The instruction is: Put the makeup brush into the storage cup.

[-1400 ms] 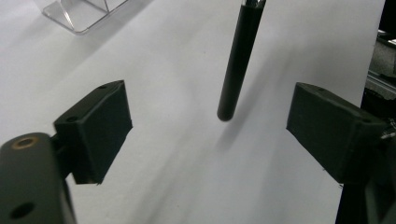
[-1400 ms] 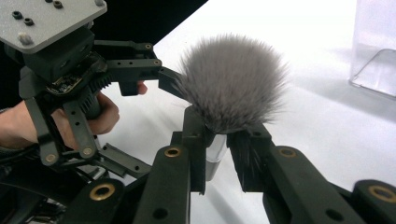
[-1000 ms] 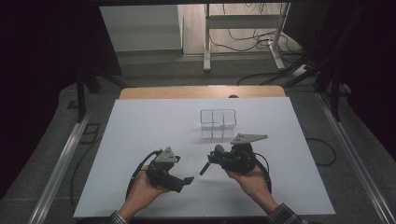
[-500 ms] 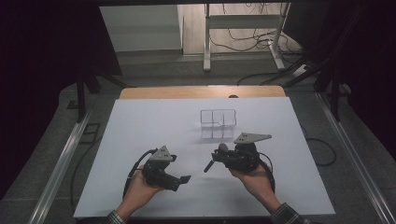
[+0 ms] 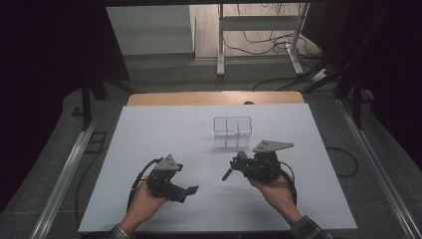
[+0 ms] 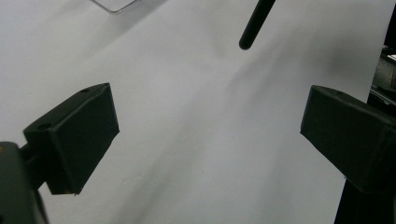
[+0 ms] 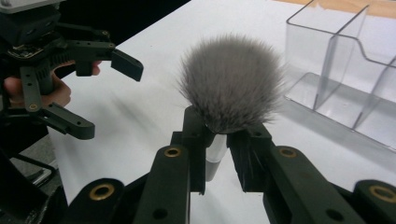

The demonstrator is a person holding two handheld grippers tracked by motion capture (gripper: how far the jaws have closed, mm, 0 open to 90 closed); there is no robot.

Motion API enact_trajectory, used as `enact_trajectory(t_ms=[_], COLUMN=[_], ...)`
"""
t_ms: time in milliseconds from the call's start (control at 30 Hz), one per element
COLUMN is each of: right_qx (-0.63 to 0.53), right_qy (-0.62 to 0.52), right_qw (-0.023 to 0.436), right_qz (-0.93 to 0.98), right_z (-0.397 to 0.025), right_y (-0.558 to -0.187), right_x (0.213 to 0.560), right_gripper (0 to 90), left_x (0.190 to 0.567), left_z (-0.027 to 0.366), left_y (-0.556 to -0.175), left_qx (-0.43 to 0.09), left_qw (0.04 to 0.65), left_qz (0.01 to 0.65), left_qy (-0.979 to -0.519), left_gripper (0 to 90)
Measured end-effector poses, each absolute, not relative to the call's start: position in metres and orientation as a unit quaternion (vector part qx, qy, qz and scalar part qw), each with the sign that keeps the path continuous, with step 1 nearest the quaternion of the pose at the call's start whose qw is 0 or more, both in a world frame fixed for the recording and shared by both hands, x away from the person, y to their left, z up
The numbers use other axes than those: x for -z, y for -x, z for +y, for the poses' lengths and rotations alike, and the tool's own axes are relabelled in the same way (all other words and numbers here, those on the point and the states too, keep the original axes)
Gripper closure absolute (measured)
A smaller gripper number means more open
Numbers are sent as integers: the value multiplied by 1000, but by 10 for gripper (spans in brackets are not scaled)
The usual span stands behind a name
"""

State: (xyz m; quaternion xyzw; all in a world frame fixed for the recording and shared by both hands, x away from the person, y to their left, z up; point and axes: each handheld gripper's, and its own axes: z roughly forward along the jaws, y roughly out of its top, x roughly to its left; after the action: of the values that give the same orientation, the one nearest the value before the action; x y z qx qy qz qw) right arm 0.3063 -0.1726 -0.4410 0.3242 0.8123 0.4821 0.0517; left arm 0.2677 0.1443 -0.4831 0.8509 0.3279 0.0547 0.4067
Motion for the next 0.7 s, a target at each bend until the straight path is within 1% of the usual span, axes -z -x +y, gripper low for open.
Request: enact_trajectory(t_ms=[700], right_qx=[-478], right_qy=[-330], right_qw=[80], right_qz=[810], right_z=[-185], right_y=[-310], right_x=[436], right_gripper=[758], left_x=[483], left_z=[159], left_y=[-266], left_qx=[-78], left_qw=[385], left_qz=[332], left_qy=[-858], left_gripper=[26])
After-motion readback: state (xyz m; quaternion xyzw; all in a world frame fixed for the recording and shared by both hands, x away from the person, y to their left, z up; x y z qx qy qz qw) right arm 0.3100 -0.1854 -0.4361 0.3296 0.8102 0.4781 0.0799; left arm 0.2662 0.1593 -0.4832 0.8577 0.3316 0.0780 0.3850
